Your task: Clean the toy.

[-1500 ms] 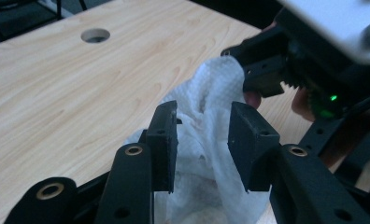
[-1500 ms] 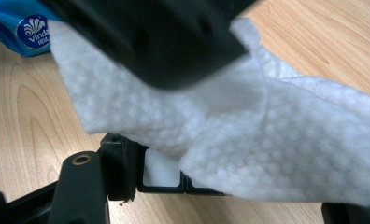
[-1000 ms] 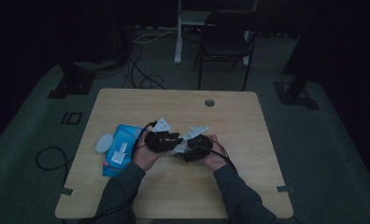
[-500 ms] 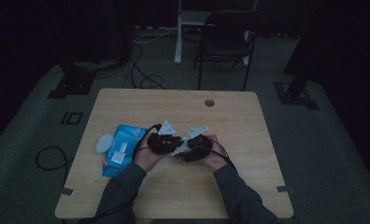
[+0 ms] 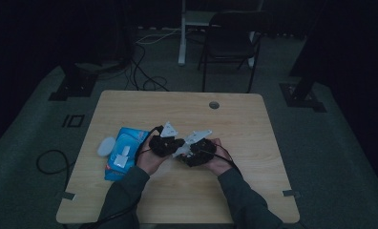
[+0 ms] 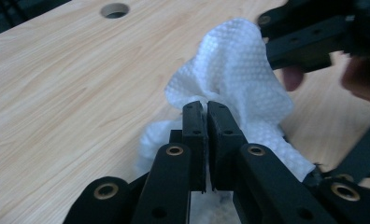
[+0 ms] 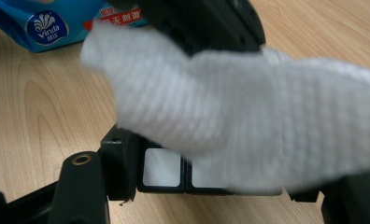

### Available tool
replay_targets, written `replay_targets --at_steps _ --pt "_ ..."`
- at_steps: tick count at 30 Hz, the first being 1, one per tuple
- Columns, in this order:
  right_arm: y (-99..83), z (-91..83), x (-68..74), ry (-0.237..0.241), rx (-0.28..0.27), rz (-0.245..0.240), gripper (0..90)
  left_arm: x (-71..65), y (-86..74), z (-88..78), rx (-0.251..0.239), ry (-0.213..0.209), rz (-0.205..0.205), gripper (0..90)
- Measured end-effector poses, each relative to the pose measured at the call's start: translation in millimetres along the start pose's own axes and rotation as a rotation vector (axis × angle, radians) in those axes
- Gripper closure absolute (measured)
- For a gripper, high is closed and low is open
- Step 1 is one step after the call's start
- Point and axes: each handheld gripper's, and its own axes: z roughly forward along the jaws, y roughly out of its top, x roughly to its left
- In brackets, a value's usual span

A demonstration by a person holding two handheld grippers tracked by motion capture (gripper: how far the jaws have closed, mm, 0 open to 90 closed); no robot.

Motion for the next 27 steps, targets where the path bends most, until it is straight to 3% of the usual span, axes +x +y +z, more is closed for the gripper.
replay_targets --at_steps 5,8,16,19,27 --pt "0.7 -0.4 -0.3 -0.005 -0.004 0.001 34.2 -5.7 2.4 2.2 -0.008 -0.036 0.006 87.7" --pt "0.6 -0.5 -0.8 -0.004 -0.007 0.0 34.2 -7.4 3.2 3.9 -0.015 -0.083 0.014 87.9" --pt "0.2 0.0 0.2 -0.008 -0.009 0.013 34.2 -13.9 3.8 7.8 -0.01 -0.139 0.037 88.0" --pt "-0.2 -0.3 -0.5 -0.008 -0.008 0.01 34.2 -14.4 3.9 8.1 -0.009 -0.14 0.041 88.0" --pt "-0.3 -0.5 0.5 -0.006 -0.006 0.002 34.2 -7.9 2.3 6.8 -0.008 -0.096 0.032 88.1"
